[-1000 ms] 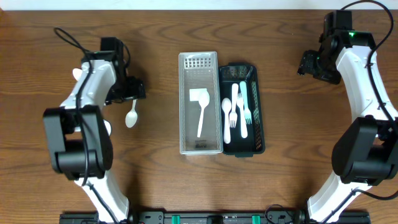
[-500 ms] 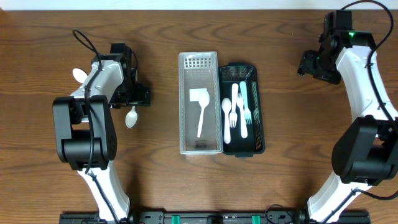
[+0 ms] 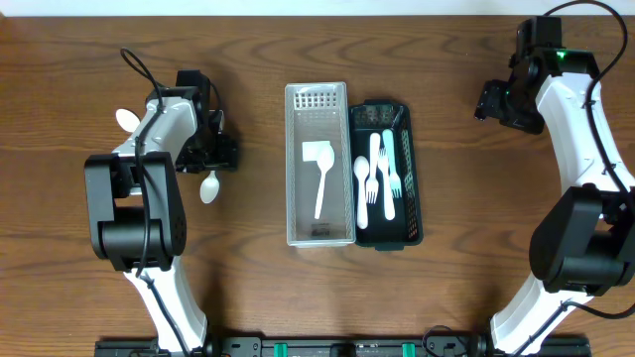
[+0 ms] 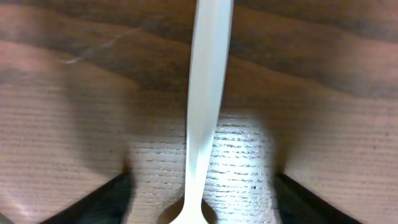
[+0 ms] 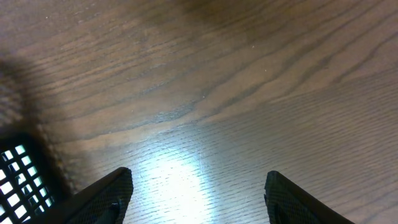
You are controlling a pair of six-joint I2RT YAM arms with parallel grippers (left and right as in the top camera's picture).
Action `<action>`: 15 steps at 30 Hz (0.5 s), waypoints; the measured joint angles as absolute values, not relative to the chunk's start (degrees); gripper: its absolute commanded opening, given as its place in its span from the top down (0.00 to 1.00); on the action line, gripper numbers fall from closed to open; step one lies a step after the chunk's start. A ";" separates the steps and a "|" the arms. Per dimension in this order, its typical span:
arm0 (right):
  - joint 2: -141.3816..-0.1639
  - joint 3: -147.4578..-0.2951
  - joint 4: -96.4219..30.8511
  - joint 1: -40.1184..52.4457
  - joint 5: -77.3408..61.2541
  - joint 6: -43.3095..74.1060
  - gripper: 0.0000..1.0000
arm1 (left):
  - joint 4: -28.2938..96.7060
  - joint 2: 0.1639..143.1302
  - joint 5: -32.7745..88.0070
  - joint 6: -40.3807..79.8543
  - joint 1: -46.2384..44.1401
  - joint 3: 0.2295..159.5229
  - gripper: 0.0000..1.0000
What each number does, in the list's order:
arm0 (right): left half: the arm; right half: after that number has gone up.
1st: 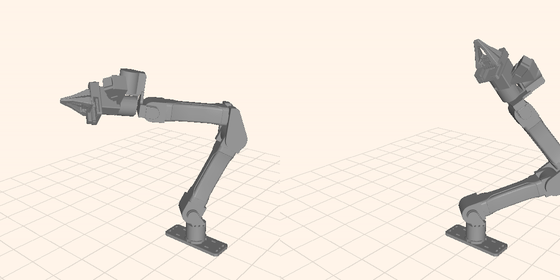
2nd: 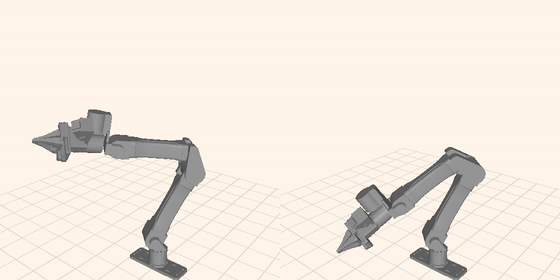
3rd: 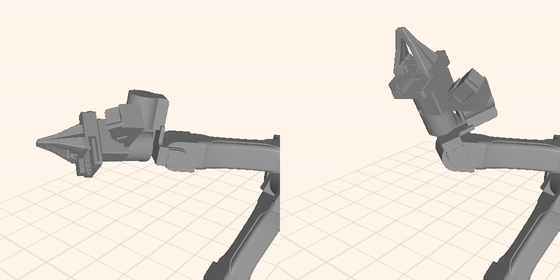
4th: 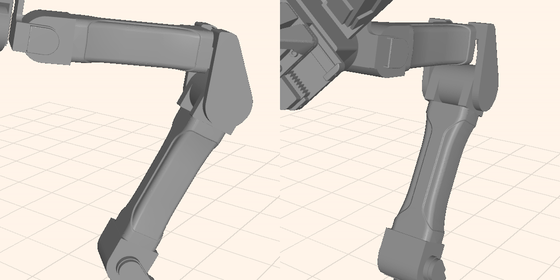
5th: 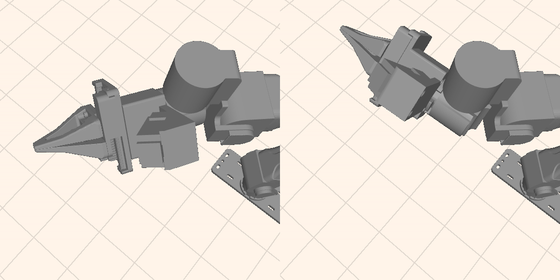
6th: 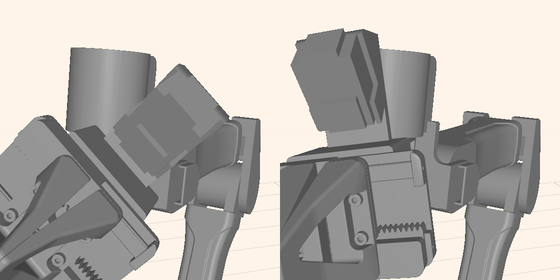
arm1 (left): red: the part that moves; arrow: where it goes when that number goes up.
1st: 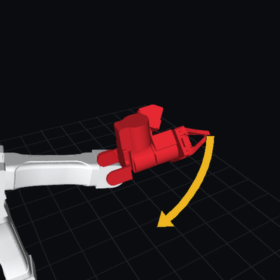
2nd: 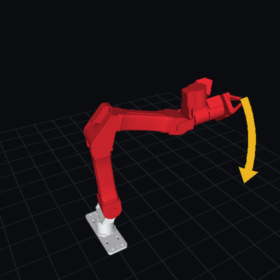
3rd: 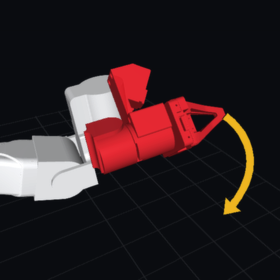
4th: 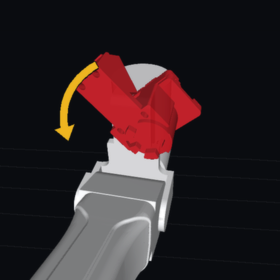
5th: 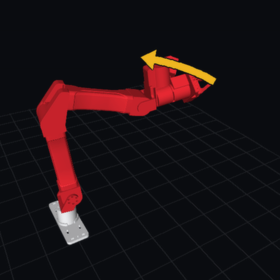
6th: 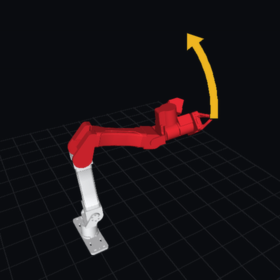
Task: Pack container
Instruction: 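Lower left gripper onto the white spoon and close on its handle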
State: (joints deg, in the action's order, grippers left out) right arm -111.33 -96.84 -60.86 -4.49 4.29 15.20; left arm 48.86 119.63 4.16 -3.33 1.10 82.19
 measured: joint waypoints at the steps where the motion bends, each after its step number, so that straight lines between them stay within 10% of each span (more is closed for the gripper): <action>1: -111.33 -96.84 -60.86 -4.49 4.29 15.20 0.29 | 48.95 119.63 4.21 -3.55 1.10 82.19 0.43; 15: -111.33 -96.84 -60.86 -4.49 4.29 14.79 0.28 | 49.06 119.63 4.62 -4.36 1.10 82.19 0.94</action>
